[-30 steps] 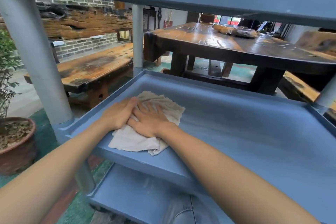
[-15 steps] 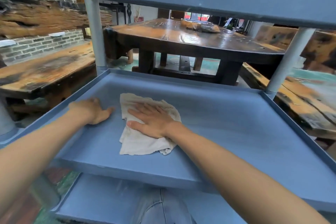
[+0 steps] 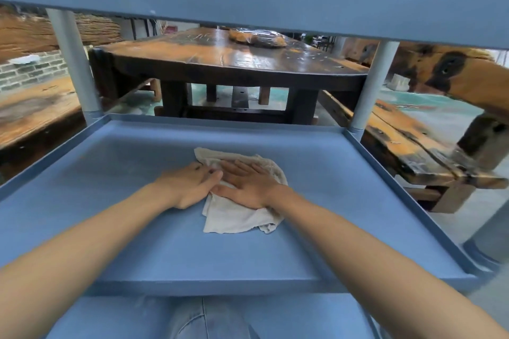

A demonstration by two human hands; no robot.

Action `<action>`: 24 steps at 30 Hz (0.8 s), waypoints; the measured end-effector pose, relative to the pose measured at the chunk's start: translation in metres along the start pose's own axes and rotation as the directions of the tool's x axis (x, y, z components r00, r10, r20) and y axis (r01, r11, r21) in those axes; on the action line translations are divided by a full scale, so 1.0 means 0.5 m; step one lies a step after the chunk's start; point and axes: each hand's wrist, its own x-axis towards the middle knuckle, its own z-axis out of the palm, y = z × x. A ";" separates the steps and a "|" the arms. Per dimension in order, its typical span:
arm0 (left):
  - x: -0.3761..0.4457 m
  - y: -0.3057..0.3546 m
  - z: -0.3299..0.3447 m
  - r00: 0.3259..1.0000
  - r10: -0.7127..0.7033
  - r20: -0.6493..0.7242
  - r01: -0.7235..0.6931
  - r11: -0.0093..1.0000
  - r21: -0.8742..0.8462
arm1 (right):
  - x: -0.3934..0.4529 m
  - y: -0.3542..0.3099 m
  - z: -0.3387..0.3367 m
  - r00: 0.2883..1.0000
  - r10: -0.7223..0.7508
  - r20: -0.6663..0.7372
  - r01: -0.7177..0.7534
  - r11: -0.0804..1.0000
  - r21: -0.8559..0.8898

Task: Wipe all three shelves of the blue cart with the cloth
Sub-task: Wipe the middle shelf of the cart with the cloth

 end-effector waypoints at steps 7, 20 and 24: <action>0.015 0.049 -0.017 0.998 -0.063 0.026 0.060 0.993 0.100 | -0.062 0.143 -0.013 0.985 0.170 -0.043 -0.170 0.985 0.003; 0.004 0.068 -0.026 0.995 -0.090 0.049 0.078 0.975 0.207 | -0.209 0.268 -0.030 0.825 0.555 -0.111 -0.543 0.831 0.122; -0.005 0.057 -0.030 0.994 -0.078 0.080 0.066 0.988 0.139 | -0.235 0.272 -0.024 0.708 0.697 -0.116 -0.676 0.716 0.177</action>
